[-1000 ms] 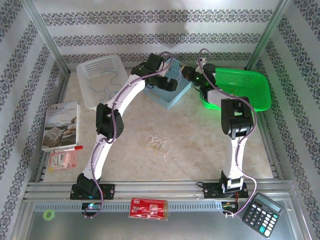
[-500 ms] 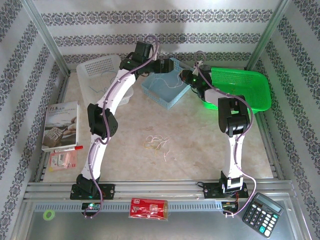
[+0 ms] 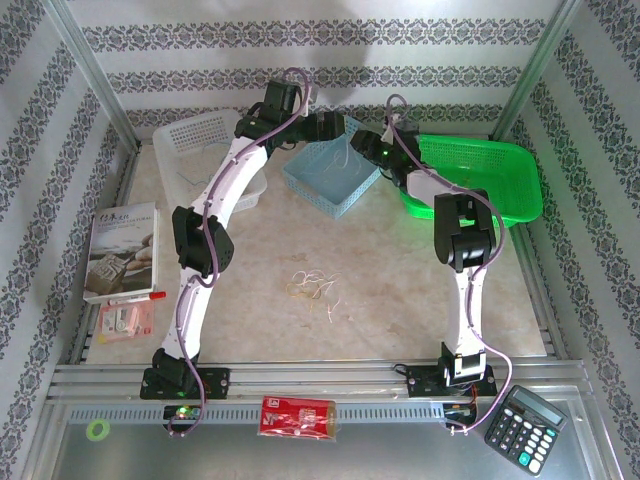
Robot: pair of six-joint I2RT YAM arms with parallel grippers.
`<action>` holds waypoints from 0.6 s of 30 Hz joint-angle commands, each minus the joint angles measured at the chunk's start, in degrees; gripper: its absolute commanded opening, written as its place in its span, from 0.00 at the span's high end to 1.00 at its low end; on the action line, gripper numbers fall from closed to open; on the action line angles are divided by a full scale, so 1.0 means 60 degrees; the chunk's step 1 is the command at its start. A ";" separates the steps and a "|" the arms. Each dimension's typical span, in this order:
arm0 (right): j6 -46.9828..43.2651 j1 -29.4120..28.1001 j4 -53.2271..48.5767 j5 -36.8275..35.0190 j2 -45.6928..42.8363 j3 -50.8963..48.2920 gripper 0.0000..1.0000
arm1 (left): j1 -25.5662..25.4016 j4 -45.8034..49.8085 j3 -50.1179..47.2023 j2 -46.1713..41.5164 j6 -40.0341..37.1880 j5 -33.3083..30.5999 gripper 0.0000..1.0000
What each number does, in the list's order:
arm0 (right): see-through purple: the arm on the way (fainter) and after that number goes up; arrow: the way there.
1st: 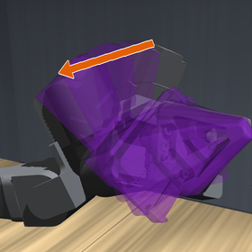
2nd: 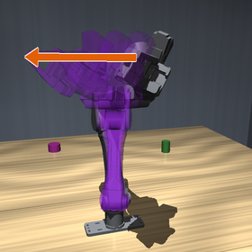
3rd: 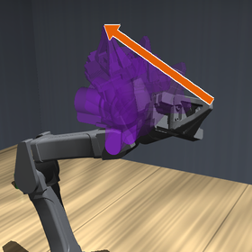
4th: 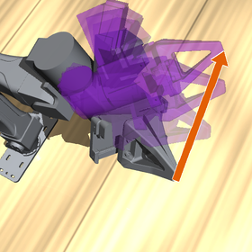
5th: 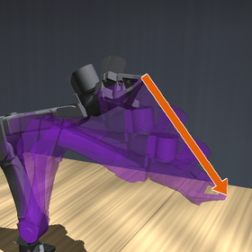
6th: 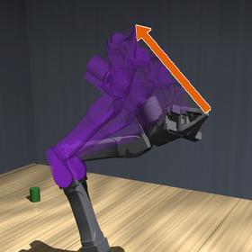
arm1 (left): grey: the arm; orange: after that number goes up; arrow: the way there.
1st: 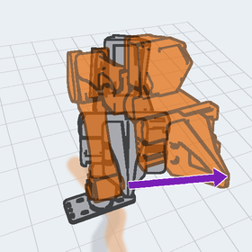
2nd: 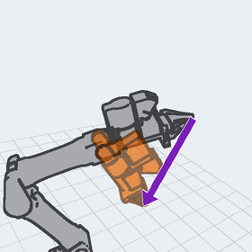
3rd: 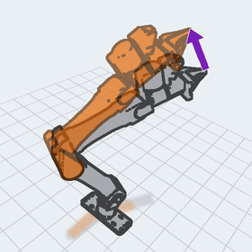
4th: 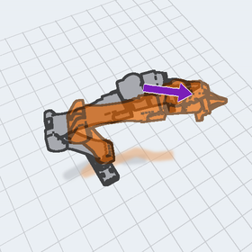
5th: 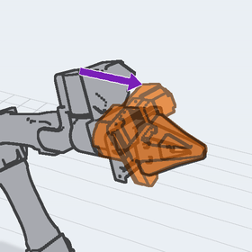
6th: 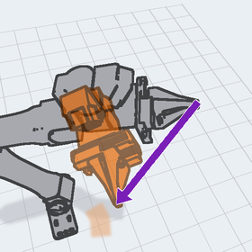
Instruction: Untangle the cables
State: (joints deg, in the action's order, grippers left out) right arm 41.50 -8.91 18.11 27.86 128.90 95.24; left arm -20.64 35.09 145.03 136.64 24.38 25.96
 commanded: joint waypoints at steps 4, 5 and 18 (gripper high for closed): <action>-0.0811 -0.0140 -0.0890 0.0055 -0.0930 -0.0004 0.40 | -0.0044 0.0020 0.0296 -0.0893 0.0009 0.0411 0.00; -0.0861 -0.0163 -0.0940 0.0059 -0.1077 -0.0062 0.40 | -0.0068 0.0088 0.0291 -0.0945 -0.0030 0.0413 0.00; -0.2023 -0.0626 -0.2710 -0.0115 -0.2404 0.0187 0.41 | -0.0297 -0.1275 -0.3151 -0.3421 -0.0073 0.0187 0.00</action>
State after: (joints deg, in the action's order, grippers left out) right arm 33.23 -11.62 7.33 27.83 114.54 93.82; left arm -22.06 33.01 131.96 120.84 23.62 27.00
